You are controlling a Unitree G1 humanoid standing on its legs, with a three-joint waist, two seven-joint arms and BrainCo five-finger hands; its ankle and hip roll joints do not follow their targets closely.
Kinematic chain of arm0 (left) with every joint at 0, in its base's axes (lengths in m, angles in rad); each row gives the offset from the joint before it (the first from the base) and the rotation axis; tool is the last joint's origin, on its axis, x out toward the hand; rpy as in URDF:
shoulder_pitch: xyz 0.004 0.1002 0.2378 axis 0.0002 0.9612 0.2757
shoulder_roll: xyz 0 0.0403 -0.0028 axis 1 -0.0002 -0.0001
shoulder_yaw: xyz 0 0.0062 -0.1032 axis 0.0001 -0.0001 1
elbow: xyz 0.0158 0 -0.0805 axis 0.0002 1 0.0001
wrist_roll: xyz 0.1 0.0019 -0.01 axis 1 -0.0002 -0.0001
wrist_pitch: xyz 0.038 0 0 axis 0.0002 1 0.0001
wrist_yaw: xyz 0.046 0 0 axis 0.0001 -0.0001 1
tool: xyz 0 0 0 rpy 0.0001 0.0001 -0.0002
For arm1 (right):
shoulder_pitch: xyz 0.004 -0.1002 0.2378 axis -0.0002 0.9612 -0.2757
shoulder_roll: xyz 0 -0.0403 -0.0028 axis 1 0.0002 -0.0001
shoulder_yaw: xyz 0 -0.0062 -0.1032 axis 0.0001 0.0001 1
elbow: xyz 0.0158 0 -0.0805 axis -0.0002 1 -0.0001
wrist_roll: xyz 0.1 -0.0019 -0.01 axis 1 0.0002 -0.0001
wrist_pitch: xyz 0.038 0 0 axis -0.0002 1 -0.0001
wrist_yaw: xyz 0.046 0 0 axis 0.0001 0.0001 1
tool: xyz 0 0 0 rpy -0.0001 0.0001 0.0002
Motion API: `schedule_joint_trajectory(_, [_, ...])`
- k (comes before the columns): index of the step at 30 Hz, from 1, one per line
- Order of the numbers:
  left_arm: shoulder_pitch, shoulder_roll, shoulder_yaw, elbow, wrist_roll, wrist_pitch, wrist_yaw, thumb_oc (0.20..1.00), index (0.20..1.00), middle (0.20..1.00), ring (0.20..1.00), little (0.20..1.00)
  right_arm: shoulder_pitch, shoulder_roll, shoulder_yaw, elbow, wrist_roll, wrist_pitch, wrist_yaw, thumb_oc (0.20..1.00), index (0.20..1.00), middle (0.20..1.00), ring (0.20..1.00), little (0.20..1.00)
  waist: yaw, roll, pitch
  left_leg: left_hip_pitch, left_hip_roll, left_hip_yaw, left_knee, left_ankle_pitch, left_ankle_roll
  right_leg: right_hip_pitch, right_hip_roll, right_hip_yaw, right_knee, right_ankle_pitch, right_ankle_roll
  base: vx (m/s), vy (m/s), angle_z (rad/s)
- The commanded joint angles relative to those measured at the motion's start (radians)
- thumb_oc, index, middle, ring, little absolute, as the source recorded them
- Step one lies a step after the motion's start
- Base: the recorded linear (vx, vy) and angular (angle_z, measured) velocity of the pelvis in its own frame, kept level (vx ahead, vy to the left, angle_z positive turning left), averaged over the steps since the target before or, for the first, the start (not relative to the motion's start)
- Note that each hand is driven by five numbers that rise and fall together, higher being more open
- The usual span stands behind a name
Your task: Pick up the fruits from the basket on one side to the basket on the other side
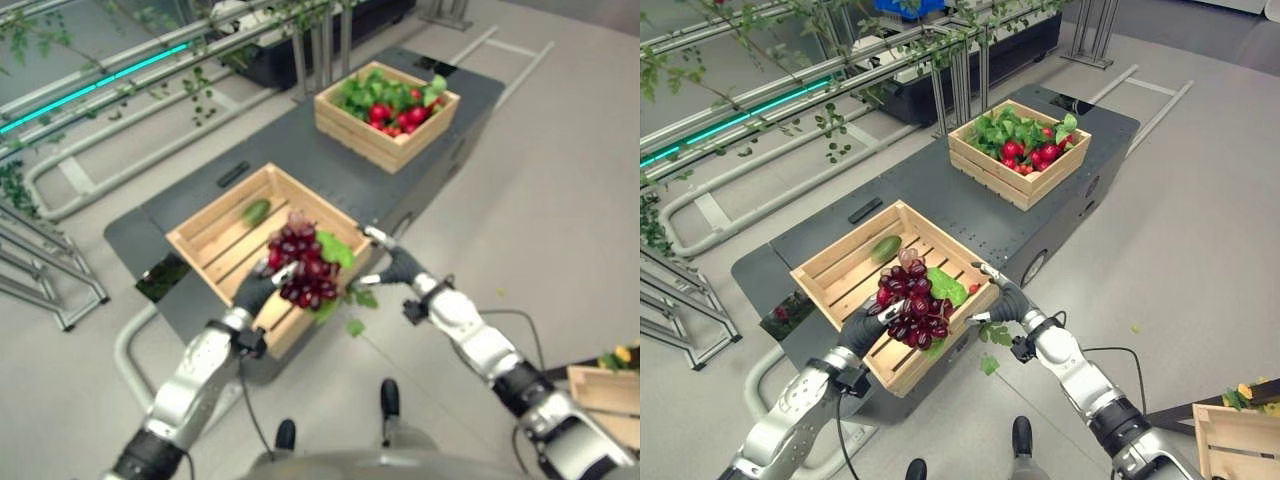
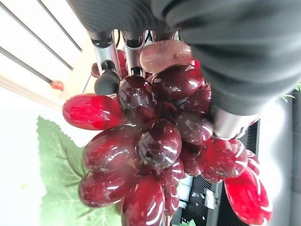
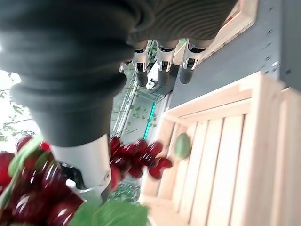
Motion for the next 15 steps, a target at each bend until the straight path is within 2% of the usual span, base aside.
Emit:
schedule_joint_trajectory(1, [-0.093, 0.003, -0.031, -0.103, -0.053, -0.053, -0.006, 0.2, 0.2, 0.2, 0.2, 0.2, -0.09, 0.042, 0.025, 0.029, 0.025, -0.029, -0.003, 1.0, 1.0, 1.0, 1.0, 1.0, 0.009, -0.028, -0.056, -0.057, -0.079, -0.037, 0.001, -0.011, 0.071, 0.108, 0.02, -0.018, 0.004, -0.181, 0.057, 0.0, 0.0, 0.0])
schedule_joint_trajectory(15, [-0.139, -0.026, -0.166, -0.09, -0.105, -0.026, -0.031, 0.2, 0.2, 0.2, 0.2, 0.2, -0.131, 0.109, 0.1, 0.101, 0.054, -0.021, 0.005, 1.0, 1.0, 1.0, 1.0, 1.0, 0.012, -0.029, -0.058, -0.063, -0.08, -0.038, 0.002, -0.012, 0.077, 0.097, 0.015, -0.011, 0.004, -0.175, 0.06, 0.0, 0.0, 0.0])
